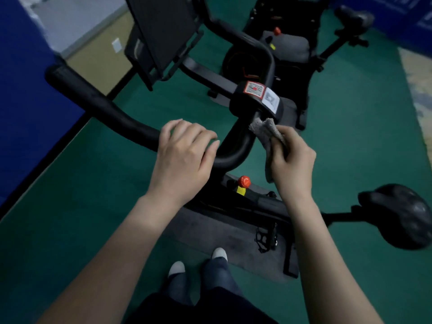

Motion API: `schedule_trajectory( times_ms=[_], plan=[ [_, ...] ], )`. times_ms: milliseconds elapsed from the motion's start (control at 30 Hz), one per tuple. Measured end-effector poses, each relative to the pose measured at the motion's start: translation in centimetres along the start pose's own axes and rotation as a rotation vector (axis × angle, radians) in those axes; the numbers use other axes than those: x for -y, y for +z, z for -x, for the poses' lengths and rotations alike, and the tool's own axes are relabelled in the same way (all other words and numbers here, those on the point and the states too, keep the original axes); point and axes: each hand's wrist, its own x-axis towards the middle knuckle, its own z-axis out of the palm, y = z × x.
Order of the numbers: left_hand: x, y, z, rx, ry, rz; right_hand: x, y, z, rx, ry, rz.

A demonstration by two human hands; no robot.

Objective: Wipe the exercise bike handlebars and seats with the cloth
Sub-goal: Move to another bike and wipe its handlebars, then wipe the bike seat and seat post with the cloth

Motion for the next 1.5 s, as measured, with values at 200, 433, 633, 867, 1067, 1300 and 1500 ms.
schedule_trajectory(
  times_ms=[200, 433, 633, 867, 1067, 1300, 1500],
  plan=[
    [-2.6, 0.4, -0.7, 0.076, 0.189, 0.129, -1.0, -3.1, 5.0, -0.046, 0.149, 0.066],
    [-6.5, 2.7, 1.0, 0.216, 0.347, 0.235, -3.1, -6.2, 11.1, -0.077, 0.293, 0.106],
    [-10.5, 5.4, 2.7, 0.376, 0.448, 0.237, -5.4, -10.5, 14.4, -0.146, 0.404, 0.123],
    [-18.4, 8.6, 6.7, 0.510, 0.490, 0.138, -9.6, -18.7, 19.8, -0.200, 0.479, 0.127],
    [-26.8, 12.0, 12.2, 0.630, 0.483, 0.078, -14.3, -27.2, 25.8, -0.269, 0.539, 0.079],
    [-33.8, 15.7, 18.0, 0.819, 0.505, 0.010, -17.6, -34.5, 32.7, -0.366, 0.603, 0.038],
    [-37.2, 18.1, 19.8, 0.983, 0.565, -0.068, -19.7, -37.7, 35.9, -0.475, 0.683, 0.009]
  ],
)
